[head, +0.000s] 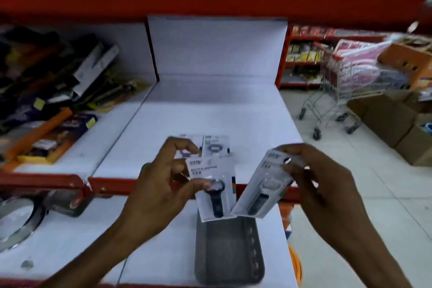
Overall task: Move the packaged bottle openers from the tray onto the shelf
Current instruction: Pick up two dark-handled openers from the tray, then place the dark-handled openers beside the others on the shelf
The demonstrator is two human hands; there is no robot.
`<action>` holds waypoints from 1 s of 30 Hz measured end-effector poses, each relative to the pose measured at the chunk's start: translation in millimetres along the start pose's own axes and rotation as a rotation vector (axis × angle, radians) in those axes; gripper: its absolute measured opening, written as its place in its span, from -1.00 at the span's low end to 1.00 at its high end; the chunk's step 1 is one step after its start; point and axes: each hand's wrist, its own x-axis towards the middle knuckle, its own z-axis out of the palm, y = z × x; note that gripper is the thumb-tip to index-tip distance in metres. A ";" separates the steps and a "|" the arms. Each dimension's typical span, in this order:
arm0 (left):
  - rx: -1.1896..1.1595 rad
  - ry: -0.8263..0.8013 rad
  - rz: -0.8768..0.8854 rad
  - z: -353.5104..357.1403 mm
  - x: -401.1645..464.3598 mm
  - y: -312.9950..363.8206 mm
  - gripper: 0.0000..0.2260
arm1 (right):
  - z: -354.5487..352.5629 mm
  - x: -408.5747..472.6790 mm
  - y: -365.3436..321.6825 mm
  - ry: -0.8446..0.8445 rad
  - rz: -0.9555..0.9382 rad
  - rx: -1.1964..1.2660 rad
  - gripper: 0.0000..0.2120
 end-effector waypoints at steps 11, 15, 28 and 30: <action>-0.055 -0.092 -0.106 42.1 163.6 -8.7 -0.63 | 2.1 157.9 57.8 -0.286 0.146 -0.295 -0.56; 0.027 -0.036 -0.190 64.9 182.4 -22.9 -0.58 | 12.2 172.1 93.0 -0.430 0.216 -0.422 -0.60; 0.667 -0.508 0.052 58.6 182.9 -40.5 -0.18 | 8.4 124.6 121.6 -0.525 0.153 -0.468 -0.58; 0.729 -0.613 -0.025 60.4 182.3 -47.4 -0.11 | 10.8 112.8 123.0 -0.563 0.164 -0.447 -0.56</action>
